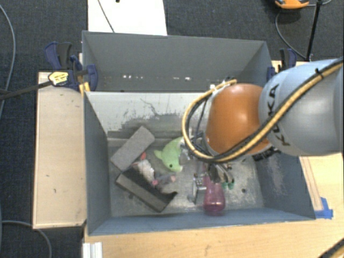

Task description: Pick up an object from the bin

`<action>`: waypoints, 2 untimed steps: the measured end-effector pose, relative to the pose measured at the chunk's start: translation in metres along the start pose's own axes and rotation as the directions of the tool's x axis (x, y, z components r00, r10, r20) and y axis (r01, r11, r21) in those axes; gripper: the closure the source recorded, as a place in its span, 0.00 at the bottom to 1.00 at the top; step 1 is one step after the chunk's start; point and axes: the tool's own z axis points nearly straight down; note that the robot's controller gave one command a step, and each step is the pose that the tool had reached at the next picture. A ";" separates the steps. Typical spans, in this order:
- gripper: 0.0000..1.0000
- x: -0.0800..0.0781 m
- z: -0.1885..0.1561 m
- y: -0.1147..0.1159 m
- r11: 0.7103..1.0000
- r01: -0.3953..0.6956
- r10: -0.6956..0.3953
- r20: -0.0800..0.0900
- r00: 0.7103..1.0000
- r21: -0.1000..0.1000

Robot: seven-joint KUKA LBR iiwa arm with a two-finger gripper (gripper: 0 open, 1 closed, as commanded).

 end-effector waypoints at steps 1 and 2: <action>0.00 0.005 0.043 0.010 0.999 -0.038 0.038 0.010 0.999 -0.001; 1.00 0.007 0.087 0.016 0.977 -0.214 0.214 -0.003 0.977 0.001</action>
Offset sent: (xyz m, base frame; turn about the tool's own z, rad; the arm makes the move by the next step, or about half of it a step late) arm -0.0067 0.0161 -0.0859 0.2140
